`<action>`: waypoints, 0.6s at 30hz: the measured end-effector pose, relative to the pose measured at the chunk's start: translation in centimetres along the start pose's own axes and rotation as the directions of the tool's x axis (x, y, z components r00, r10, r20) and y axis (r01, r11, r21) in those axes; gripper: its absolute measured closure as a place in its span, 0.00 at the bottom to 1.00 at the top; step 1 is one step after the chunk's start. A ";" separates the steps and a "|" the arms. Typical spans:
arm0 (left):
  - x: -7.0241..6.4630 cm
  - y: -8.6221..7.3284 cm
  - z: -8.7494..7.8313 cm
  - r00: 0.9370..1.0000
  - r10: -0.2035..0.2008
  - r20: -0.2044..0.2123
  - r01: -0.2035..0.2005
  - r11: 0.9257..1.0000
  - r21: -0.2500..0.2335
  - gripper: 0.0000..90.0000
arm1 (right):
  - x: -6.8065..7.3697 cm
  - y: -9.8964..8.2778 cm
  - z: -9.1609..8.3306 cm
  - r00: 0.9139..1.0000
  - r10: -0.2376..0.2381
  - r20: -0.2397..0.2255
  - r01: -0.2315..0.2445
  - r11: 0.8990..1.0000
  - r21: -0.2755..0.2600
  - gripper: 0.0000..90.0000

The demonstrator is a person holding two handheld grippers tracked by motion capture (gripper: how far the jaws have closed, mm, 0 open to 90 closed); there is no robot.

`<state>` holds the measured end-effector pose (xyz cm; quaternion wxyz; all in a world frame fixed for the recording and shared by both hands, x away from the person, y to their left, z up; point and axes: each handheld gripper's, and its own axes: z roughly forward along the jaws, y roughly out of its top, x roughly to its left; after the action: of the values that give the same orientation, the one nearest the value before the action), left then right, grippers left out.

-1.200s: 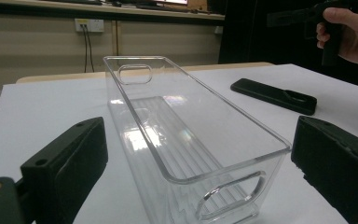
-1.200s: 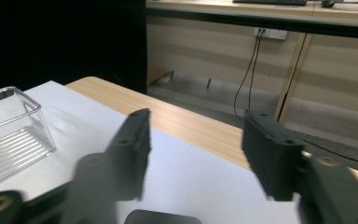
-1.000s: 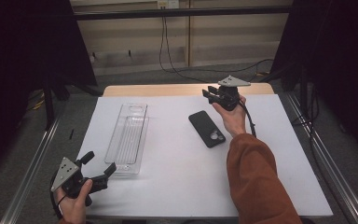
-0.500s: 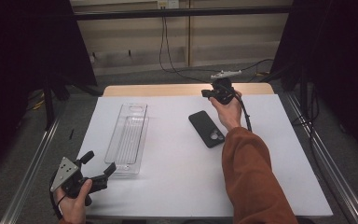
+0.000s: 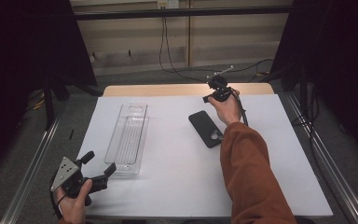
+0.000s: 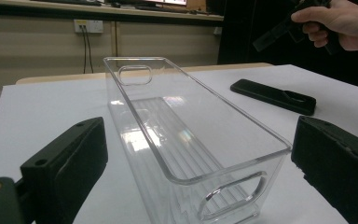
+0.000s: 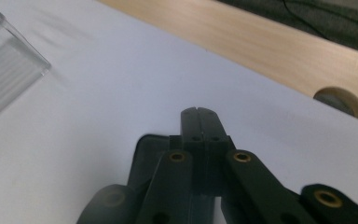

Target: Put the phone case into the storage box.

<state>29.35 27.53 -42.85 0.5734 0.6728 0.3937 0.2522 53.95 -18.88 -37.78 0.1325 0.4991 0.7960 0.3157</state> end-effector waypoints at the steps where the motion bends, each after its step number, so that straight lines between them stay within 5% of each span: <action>1: 0.0 0.0 0.0 1.000 0.000 0.000 0.000 1.000 0.000 0.04 | 0.0 0.0 0.0 1.000 0.000 0.000 0.000 1.000 0.000 1.00; 7: 0.0 0.0 0.0 1.000 -0.003 0.000 0.003 1.000 0.000 0.04 | -1.4 -0.6 0.8 0.998 0.064 0.014 -0.065 0.994 0.083 1.00; 18: 0.0 0.0 0.2 1.000 0.001 0.000 -0.001 1.000 0.004 0.04 | -2.3 -1.6 2.9 0.995 0.088 0.047 -0.095 0.978 0.187 1.00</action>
<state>29.51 27.41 -42.92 0.5720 0.6741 0.3939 0.2514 55.42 -20.31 -41.26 0.0853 0.5515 0.7959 0.2348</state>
